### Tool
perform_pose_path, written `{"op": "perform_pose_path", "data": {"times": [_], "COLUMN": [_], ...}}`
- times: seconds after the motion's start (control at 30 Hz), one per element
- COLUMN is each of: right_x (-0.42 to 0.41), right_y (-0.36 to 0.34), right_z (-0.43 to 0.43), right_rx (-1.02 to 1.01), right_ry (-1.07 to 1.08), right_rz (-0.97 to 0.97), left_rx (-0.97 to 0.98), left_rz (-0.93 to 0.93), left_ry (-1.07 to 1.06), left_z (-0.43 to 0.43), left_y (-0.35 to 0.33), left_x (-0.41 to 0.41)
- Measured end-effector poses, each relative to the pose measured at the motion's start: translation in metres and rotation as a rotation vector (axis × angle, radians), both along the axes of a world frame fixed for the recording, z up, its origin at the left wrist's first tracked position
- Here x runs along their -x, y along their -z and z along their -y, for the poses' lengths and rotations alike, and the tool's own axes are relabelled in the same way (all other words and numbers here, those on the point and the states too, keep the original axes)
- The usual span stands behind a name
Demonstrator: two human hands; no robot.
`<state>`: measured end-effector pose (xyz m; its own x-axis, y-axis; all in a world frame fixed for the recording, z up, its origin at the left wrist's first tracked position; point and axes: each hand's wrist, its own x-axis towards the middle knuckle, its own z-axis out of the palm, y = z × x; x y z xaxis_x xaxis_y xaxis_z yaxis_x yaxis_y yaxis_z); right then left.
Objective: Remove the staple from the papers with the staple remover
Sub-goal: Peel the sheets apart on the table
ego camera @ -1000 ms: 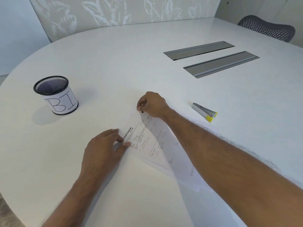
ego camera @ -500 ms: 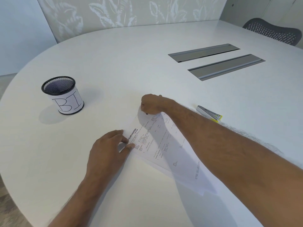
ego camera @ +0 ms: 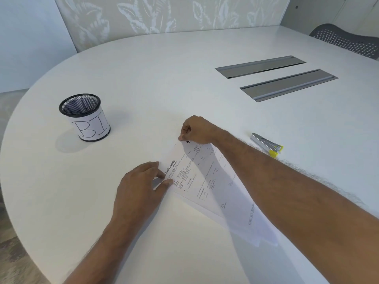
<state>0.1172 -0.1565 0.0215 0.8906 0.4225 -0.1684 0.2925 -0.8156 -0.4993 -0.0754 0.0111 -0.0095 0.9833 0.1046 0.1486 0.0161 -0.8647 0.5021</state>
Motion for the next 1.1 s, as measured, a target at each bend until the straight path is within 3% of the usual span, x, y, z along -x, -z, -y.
{"op": "perform_pose_path", "data": {"times": [0.33, 0.77, 1.0, 1.1], "right_x": [0.017, 0.032, 0.035, 0.035], "right_y": [0.002, 0.016, 0.014, 0.016], "right_z": [-0.018, -0.019, -0.029, -0.026], "right_rx": [0.183, 0.189, 0.291, 0.242], "right_ry": [0.119, 0.245, 0.241, 0.216], "right_rz": [0.126, 0.207, 0.204, 0.188], "left_rx": [-0.009, -0.026, -0.054, -0.046], "left_rz": [0.008, 0.016, 0.027, 0.051], "left_ry": [-0.009, 0.000, 0.019, 0.018], "left_z": [0.001, 0.002, 0.002, 0.001], "left_y": [0.001, -0.002, -0.005, -0.006], "left_x": [0.000, 0.001, -0.003, -0.007]}}
